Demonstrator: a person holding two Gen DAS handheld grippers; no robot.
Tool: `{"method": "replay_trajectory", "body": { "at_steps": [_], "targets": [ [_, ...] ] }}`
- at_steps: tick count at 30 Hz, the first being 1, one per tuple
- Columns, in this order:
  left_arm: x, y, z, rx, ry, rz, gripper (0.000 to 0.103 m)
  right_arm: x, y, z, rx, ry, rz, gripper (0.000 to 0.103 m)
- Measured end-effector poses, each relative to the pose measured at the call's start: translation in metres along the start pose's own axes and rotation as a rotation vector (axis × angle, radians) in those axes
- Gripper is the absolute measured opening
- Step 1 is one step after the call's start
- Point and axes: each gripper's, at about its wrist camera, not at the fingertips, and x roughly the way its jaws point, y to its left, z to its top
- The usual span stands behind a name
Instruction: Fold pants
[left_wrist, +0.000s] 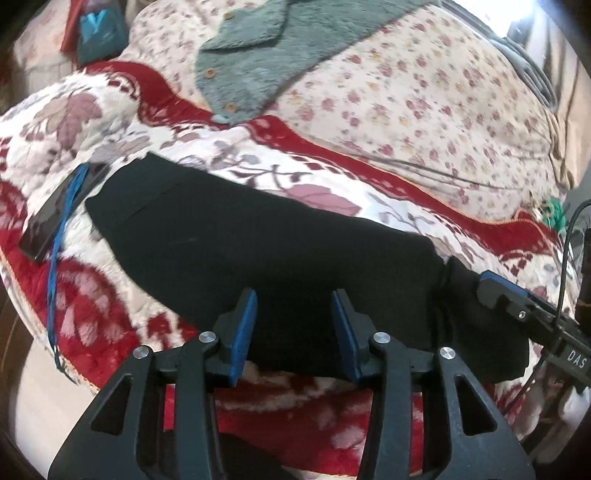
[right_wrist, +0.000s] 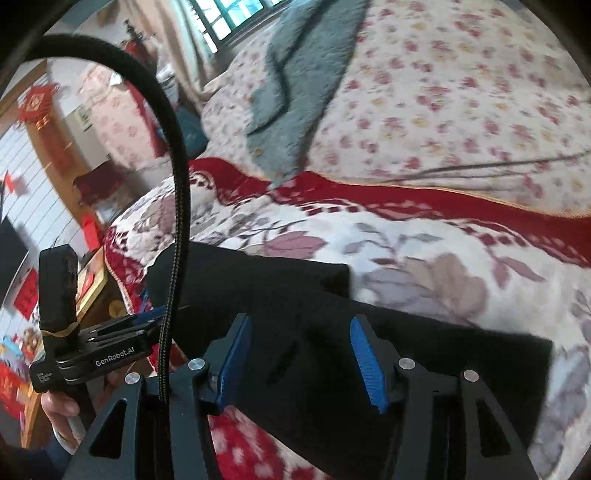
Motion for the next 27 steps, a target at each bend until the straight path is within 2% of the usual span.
{"method": "replay_trajectory", "body": {
  "at_steps": [5, 14, 16, 21, 23, 27],
  "targets": [
    [-0.005, 0.023, 0.001, -0.071, -0.001, -0.002, 0.041, 0.022, 0.026, 0.009, -0.059, 0.027, 0.040, 0.054],
    [-0.022, 0.052, 0.001, -0.163, -0.028, -0.013, 0.042, 0.045, 0.046, 0.010, -0.098, 0.061, 0.080, 0.054],
    [-0.026, 0.059, 0.002, -0.185, -0.031, -0.014, 0.046, 0.048, 0.048, 0.010, -0.105, 0.065, 0.083, 0.054],
    [-0.031, 0.086, 0.002, -0.280, -0.048, -0.018, 0.047, 0.055, 0.050, 0.010, -0.096, 0.069, 0.106, 0.055],
    [-0.029, 0.095, 0.000, -0.319, -0.040, -0.020, 0.053, 0.059, 0.052, 0.011, -0.099, 0.073, 0.111, 0.055],
    [-0.019, 0.105, -0.001, -0.360, -0.014, -0.033, 0.053, 0.065, 0.057, 0.012, -0.101, 0.081, 0.126, 0.055]
  ]
}}
